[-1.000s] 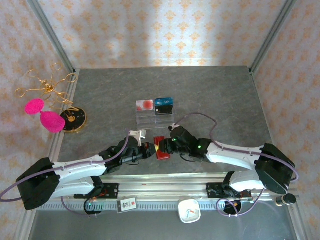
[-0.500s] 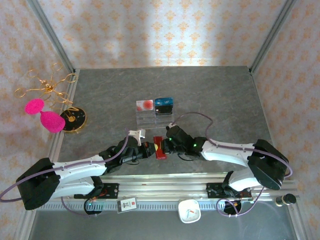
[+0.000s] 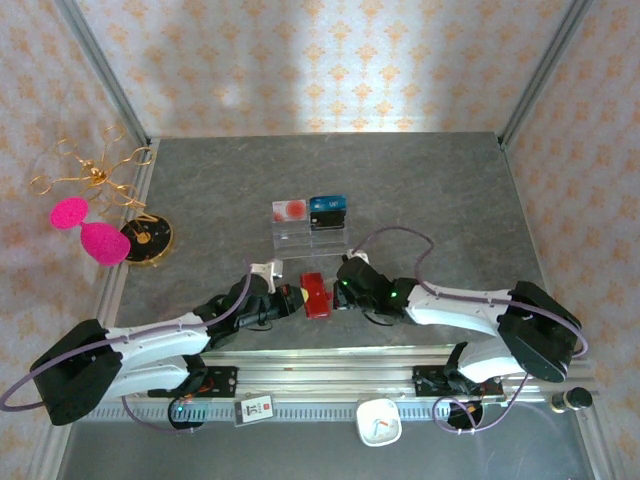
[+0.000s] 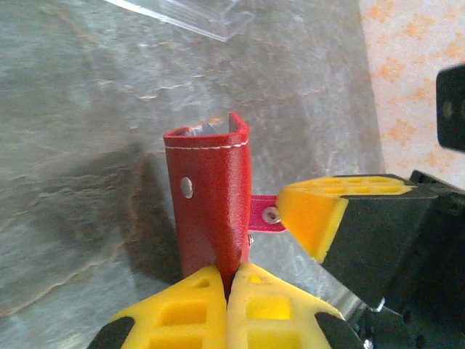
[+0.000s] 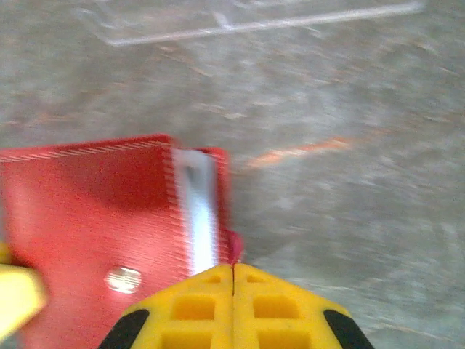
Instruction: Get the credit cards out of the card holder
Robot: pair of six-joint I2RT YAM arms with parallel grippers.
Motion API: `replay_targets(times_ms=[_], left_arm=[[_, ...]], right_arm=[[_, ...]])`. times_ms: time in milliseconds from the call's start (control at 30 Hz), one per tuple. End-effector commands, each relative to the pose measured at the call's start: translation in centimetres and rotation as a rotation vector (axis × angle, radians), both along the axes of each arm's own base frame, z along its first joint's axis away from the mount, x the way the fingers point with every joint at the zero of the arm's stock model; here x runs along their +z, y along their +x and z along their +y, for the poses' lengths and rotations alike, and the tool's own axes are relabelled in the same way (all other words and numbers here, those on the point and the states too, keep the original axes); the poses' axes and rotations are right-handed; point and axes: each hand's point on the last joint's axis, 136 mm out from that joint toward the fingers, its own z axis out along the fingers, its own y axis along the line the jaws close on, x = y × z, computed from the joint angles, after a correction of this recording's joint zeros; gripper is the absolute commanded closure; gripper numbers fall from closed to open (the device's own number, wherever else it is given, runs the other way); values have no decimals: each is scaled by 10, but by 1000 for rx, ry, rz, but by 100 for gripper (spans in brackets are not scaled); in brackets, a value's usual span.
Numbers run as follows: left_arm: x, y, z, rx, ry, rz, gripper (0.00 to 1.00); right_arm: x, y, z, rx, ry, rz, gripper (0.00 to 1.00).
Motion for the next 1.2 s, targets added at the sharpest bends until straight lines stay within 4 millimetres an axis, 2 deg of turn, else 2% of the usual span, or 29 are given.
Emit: replay_targets(times_ms=[0,67,167,200,300,367,500,633,700,767,967,1167], left_arm=[[7,1,-3,-8,-49,-20,100],[3,1,-2,-8,-51,-12,100],[-6,2,3,6,-32,19,100],[-10,3,7,19,-15,32,93],[-10,6,22,64,26,15,59],[-3,10,34,104,48,-18,47],[18,17,58,178,84,-107,34],[30,18,63,181,98,-149,30],[27,17,62,167,116,-141,30],[26,17,59,149,118,-139,31],[23,19,44,96,102,-130,32],[7,21,34,63,112,-97,48]], right_arm=[[-17,2,-31,-83,-98,-4,100],[-16,2,-31,-81,-85,-2,100],[-1,1,-20,-43,-26,-17,100],[7,0,-15,-23,6,-23,100],[31,-7,4,56,100,-35,100],[49,-12,18,100,157,-42,100],[82,-20,46,177,255,-48,100],[100,-25,65,224,274,-59,100],[96,-21,62,200,244,-64,100],[83,-16,52,157,189,-64,100],[32,-4,-3,-29,57,-16,100],[0,4,-46,-149,-49,-2,100]])
